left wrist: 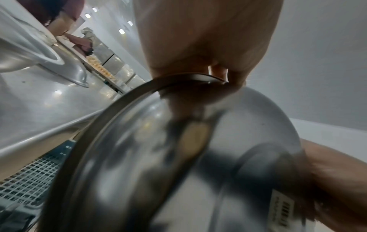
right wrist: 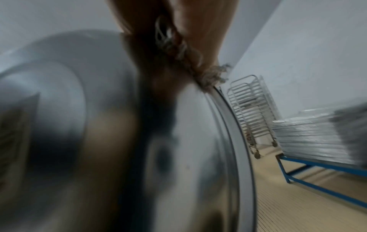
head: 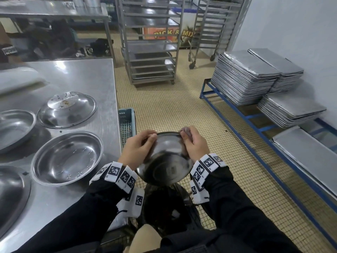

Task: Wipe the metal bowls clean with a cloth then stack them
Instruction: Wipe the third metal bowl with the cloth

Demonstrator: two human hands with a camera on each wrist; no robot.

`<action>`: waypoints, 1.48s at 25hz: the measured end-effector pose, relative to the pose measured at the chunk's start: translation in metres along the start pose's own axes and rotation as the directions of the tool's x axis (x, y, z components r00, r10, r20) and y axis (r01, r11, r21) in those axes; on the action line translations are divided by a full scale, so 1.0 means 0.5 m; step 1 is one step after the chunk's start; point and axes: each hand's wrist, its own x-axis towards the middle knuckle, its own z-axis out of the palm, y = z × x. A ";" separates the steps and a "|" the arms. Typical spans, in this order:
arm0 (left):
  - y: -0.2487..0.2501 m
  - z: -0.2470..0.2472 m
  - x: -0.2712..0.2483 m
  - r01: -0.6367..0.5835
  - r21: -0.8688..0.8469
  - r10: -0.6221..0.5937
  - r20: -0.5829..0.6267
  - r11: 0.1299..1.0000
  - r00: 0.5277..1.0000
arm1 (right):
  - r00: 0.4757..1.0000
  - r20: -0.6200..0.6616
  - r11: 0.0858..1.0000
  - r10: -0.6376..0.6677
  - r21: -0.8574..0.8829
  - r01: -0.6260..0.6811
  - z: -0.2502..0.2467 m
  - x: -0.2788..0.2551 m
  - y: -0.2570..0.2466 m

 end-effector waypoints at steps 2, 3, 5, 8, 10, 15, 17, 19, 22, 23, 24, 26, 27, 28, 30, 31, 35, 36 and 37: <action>0.005 0.005 0.000 -0.040 0.089 0.043 -0.027 0.995 0.999 | 0.993 0.046 0.988 -0.111 -0.106 0.115 0.006 0.011 -0.007; 0.004 0.003 0.000 -0.027 0.063 0.030 -0.040 0.998 0.999 | 0.987 0.039 0.979 -0.155 -0.130 0.159 0.011 0.014 -0.009; -0.001 0.002 -0.001 0.016 0.001 -0.016 -0.066 1.000 0.998 | 0.972 -0.035 0.958 -0.232 -0.184 0.222 0.019 0.009 -0.007; 0.006 0.001 -0.001 0.071 0.005 -0.070 -0.153 0.997 0.986 | 0.968 -0.135 0.948 -0.213 -0.270 0.171 0.039 -0.012 -0.013; 0.009 0.001 0.005 0.115 -0.039 -0.121 -0.207 0.993 0.971 | 0.973 -0.117 0.939 -0.201 -0.305 0.157 0.064 -0.037 -0.020; 0.022 -0.003 0.007 0.092 -0.107 -0.120 -0.293 0.990 0.949 | 0.934 -0.041 0.875 -0.355 -0.366 0.316 0.121 -0.084 -0.047; 0.040 -0.003 -0.001 0.032 -0.089 -0.056 -0.285 0.996 0.957 | 0.925 -0.132 0.862 -0.357 -0.429 0.272 0.112 -0.061 -0.055; 0.044 -0.001 -0.008 0.014 -0.127 -0.048 -0.269 0.992 0.962 | 0.925 -0.252 0.920 -0.283 -0.344 0.187 0.092 -0.036 -0.061; 0.034 -0.004 -0.013 0.068 -0.250 -0.141 -0.290 0.966 0.947 | 0.956 -0.290 0.998 0.033 -0.046 -0.048 0.065 -0.019 -0.036; 0.030 -0.005 -0.013 0.078 -0.254 -0.157 -0.307 0.964 0.939 | 0.954 -0.267 0.991 0.135 0.021 -0.135 0.058 -0.020 -0.023; 0.027 -0.006 -0.013 0.084 -0.249 -0.164 -0.319 0.965 0.933 | 0.949 -0.248 0.981 0.193 0.031 -0.191 0.055 -0.026 -0.011; 0.021 -0.008 -0.012 0.087 -0.237 -0.163 -0.328 0.968 0.931 | 0.956 -0.243 0.985 0.165 -0.015 -0.173 0.061 -0.042 -0.007; 0.018 -0.006 -0.011 0.085 -0.239 -0.161 -0.320 0.967 0.934 | 0.966 -0.245 0.994 0.087 -0.046 -0.101 0.068 -0.050 -0.013; 0.016 -0.004 -0.009 0.081 -0.239 -0.154 -0.307 0.968 0.939 | 0.971 -0.238 0.997 -0.010 -0.077 -0.009 0.078 -0.057 -0.024; 0.017 0.003 -0.009 0.066 -0.201 -0.121 -0.276 0.977 0.954 | 0.951 -0.224 0.963 -0.212 -0.215 0.164 0.103 -0.060 -0.044; 0.018 0.006 -0.009 0.052 -0.174 -0.098 -0.265 0.983 0.959 | 0.935 -0.224 0.932 -0.274 -0.301 0.201 0.111 -0.054 -0.053; 0.024 0.006 -0.008 0.022 -0.223 -0.085 -0.277 0.975 0.957 | 0.943 -0.308 0.966 -0.127 -0.252 0.048 0.092 -0.020 -0.057; 0.025 0.004 -0.008 0.022 -0.242 -0.094 -0.292 0.970 0.952 | 0.948 -0.319 0.990 -0.023 -0.136 -0.022 0.079 -0.017 -0.043; 0.023 0.001 -0.007 0.031 -0.271 -0.117 -0.307 0.962 0.944 | 0.942 -0.316 0.993 0.116 0.016 -0.117 0.067 -0.018 -0.029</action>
